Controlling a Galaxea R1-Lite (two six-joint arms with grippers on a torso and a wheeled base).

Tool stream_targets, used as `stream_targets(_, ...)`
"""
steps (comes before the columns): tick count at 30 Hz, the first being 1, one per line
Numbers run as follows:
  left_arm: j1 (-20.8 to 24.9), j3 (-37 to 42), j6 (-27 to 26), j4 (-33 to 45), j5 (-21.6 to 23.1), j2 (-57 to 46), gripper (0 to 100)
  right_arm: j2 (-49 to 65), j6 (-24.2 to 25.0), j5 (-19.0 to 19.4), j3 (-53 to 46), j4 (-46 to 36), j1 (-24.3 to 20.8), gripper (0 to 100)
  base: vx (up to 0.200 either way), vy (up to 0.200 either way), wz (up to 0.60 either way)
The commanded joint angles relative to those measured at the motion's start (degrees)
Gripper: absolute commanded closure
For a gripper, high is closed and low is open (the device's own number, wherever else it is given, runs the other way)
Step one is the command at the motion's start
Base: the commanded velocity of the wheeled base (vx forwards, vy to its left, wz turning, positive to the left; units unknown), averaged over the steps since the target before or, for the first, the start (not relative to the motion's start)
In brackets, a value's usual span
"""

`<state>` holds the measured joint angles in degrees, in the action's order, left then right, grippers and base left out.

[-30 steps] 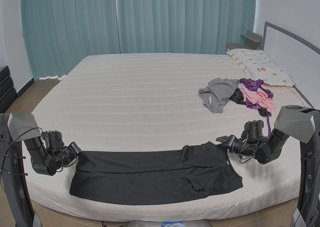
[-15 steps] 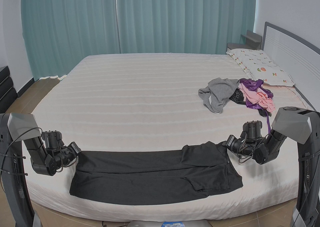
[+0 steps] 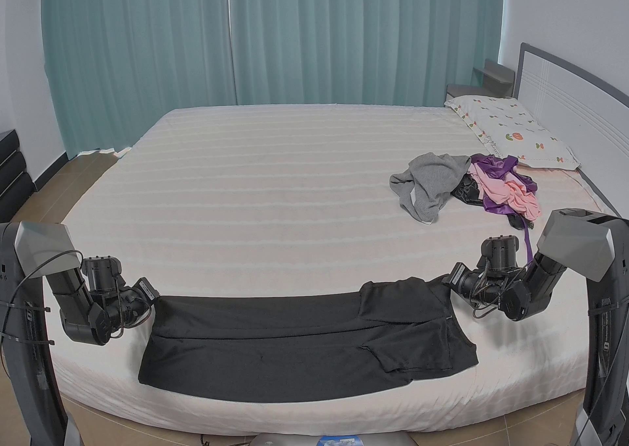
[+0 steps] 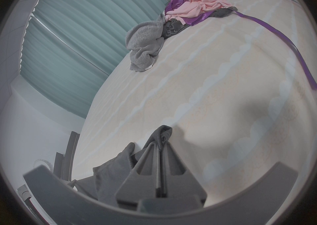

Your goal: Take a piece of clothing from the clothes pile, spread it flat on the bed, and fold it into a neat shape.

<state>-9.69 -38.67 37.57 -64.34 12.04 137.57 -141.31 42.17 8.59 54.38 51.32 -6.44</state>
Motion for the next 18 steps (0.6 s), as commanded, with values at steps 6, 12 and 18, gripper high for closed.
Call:
stream_targets(6,0.0,0.1,0.0,0.0,0.1,-0.2,0,1.1,-0.1,-0.2,-1.0,0.3,-0.5,0,0.0,0.0,0.0)
stream_targets(12,-0.7,-0.5,0.2,0.4,1.0,-0.5,0,8.5,0.0,0.0,-5.3,0.2,0.1,0,0.0,0.0,0.0)
stream_targets(18,-0.9,2.7,-0.4,1.1,6.1,-4.8,0,14.7,0.0,-0.1,-10.1,-0.9,0.1,0,0.0,0.0,0.0)
